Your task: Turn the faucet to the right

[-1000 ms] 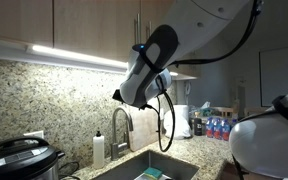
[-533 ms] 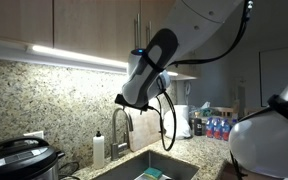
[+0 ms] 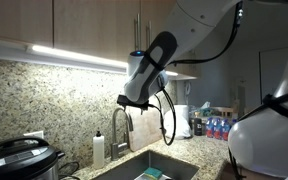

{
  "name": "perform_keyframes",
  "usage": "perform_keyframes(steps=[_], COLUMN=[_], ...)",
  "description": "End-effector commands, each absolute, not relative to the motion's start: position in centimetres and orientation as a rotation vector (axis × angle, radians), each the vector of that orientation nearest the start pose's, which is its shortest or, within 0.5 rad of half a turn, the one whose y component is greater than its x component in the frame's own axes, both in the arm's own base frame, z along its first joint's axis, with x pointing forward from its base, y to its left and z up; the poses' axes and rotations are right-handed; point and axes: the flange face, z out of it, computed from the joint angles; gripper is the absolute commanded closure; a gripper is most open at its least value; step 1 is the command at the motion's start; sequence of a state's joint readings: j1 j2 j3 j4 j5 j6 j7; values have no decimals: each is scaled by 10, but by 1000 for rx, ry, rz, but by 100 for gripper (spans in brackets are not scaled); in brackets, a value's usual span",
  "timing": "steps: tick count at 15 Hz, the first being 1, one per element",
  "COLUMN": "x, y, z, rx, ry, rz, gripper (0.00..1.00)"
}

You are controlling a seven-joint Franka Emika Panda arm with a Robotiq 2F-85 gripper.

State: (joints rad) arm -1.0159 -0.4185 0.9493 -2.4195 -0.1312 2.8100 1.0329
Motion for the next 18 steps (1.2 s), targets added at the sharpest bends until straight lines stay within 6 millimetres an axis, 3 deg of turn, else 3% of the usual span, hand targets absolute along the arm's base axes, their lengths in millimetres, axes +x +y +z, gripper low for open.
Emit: perform_keyframes(steps=[1, 10, 18], x=[519, 539, 553], y=[-14, -13, -29], z=[462, 451, 450], rx=[-2741, -2795, -2813], ry=[1331, 1294, 1317], rz=[-1078, -978, -906], gripper=[0, 0, 0])
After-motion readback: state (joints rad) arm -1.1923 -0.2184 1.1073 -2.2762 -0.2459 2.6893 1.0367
